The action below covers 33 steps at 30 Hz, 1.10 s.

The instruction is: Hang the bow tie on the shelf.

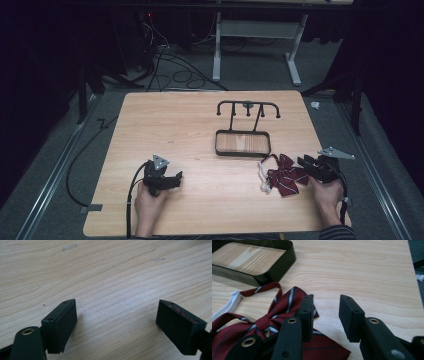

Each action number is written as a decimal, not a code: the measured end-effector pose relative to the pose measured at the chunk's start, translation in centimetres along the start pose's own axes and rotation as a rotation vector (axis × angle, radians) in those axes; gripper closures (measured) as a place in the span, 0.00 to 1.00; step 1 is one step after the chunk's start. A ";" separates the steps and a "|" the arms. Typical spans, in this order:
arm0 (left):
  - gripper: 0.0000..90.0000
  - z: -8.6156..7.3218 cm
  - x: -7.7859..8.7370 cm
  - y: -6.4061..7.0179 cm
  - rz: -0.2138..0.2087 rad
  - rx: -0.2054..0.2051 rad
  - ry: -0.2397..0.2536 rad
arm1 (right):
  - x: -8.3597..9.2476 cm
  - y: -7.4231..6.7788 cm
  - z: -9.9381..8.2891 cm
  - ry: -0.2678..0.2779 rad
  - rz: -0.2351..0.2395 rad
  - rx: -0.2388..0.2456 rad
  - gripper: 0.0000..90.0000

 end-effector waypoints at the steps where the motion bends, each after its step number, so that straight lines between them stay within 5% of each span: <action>1: 0.19 0.0 0.0 0.0 0.000 0.000 -0.001 | 0.0 -0.1 0.1 0.001 0.007 0.003 0.74; 33: 0.19 0.0 0.0 0.0 0.000 0.000 0.000 | -1.1 -4.1 2.0 0.003 0.124 0.046 0.77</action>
Point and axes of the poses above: each handheld gripper's, and its own axes: x roughly backward along the jaws, z roughly out of its top, y roughly to its right, the point moved 6 cm from there along -x, roughly forward along the jaws, and after that the axes turned 10 degrees about y, right-handed, at the moved point
